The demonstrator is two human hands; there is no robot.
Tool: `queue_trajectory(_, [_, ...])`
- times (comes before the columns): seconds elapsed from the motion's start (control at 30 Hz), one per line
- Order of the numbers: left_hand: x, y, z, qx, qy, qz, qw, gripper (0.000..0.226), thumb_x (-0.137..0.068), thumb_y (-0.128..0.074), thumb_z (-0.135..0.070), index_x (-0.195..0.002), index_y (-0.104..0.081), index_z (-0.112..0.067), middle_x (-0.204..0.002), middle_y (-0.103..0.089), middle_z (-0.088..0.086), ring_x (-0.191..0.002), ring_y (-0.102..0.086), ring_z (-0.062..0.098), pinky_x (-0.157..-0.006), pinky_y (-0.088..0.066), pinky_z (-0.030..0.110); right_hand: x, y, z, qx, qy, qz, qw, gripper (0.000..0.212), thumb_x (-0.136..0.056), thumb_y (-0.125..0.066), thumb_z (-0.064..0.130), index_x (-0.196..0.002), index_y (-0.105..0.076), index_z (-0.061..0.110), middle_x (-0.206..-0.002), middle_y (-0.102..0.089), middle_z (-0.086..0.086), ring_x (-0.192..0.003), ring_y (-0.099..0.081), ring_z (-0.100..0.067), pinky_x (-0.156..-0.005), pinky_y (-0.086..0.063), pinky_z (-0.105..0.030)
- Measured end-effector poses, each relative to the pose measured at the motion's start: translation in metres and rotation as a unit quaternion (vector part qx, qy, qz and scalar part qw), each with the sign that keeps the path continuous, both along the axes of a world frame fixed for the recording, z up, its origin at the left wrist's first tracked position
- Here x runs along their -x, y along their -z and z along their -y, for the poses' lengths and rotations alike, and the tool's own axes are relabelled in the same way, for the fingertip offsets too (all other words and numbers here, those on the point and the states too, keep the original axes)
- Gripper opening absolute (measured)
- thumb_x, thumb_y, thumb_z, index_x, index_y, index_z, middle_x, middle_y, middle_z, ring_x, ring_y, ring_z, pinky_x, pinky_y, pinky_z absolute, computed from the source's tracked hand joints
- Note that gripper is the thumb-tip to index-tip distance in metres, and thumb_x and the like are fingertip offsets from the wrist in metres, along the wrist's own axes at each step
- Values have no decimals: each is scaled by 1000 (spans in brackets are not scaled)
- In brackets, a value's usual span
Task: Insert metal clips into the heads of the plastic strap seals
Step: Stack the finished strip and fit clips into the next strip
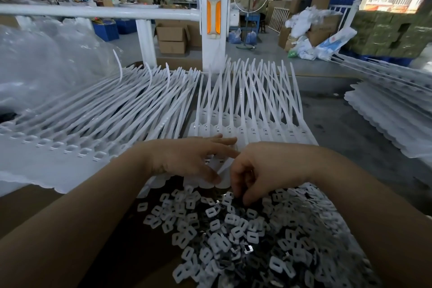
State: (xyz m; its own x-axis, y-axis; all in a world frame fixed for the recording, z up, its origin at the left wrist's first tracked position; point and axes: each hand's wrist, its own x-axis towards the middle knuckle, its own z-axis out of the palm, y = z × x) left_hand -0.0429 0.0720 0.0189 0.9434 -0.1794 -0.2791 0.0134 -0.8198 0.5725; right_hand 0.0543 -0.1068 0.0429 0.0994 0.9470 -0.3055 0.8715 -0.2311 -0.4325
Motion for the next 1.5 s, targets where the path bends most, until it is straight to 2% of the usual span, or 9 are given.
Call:
queue_trajectory(0.17, [0, 3, 0, 40, -4, 14, 999, 63, -87, -71, -17, -137, -48, -48, -161, -12, -22, -145, 1, -8, -122, -9, 42, 1, 1, 2, 2, -5, -8, 1000, 13, -80, -78, 27, -79, -67, 33, -73, -66, 14, -64, -59, 3, -58, -49, -14])
queue_trajectory(0.23, [1, 3, -1, 97, -29, 26, 995, 54, -88, -69, -15, -130, -56, -46, -157, -29, -19, -144, -20, -5, -119, -21, 38, -1, 0, 2, -28, 13, -26, 999, 11, -80, -77, 27, -78, -67, 31, -72, -65, 17, -64, -60, 4, -58, -47, -12])
queue_trajectory(0.33, [-1, 3, -6, 214, -145, 110, 960, 27, -92, -63, -10, -113, -69, -27, -116, -69, -9, -109, -63, 5, -94, -47, 32, -6, 3, 2, -146, 95, -59, 983, 12, -80, -77, 23, -76, -67, 29, -74, -67, 18, -64, -62, 3, -59, -47, -12])
queue_trajectory(0.5, [-4, -4, -9, 328, -263, 103, 901, 11, -94, -60, -11, -95, -71, -13, -79, -71, 1, -58, -57, 7, -50, -44, 16, -10, 13, -3, -322, 182, -24, 929, 16, -79, -78, 17, -74, -66, 28, -70, -67, 17, -61, -62, 0, -58, -48, -14])
queue_trajectory(0.7, [-2, -6, -5, 346, -234, 62, 907, 9, -90, -64, -9, -97, -70, -9, -82, -72, 6, -61, -61, 9, -53, -47, 17, -9, 17, -5, -364, 188, -1, 912, 16, -79, -78, 22, -75, -65, 31, -71, -66, 20, -64, -61, 0, -57, -44, -10])
queue_trajectory(0.9, [1, -12, -2, 301, -202, 101, 927, 8, -88, -68, -15, -87, -75, -19, -85, -75, 5, -66, -65, 11, -58, -50, 17, -8, 17, -6, -337, 209, -70, 915, 12, -81, -75, 23, -77, -65, 29, -73, -69, 16, -63, -64, -2, -62, -50, -23])
queue_trajectory(1.07, [2, -12, -1, 256, -202, 106, 939, 9, -91, -66, -17, -86, -73, -18, -83, -75, 4, -68, -66, 10, -57, -49, 17, -7, 20, -7, -328, 213, -92, 916, 11, -82, -76, 22, -80, -67, 28, -74, -70, 14, -64, -64, -1, -59, -47, -14])
queue_trajectory(1.4, [1, -12, -8, 373, -260, 34, 890, 12, -74, -73, -24, -80, -74, -14, -87, -75, 10, -66, -67, 11, -55, -50, 18, -13, 17, -4, -331, 241, -123, 904, 10, -85, -70, 15, -76, -69, 21, -71, -71, 5, -60, -64, -5, -56, -50, -14])
queue_trajectory(1.5, [-1, -10, -10, 366, -279, 34, 887, 7, -81, -72, -17, -77, -76, -14, -81, -74, 7, -62, -66, 9, -54, -50, 16, -18, 14, 0, -240, 217, -111, 940, 10, -84, -71, 18, -75, -69, 22, -69, -70, 9, -59, -61, 1, -57, -50, -13])
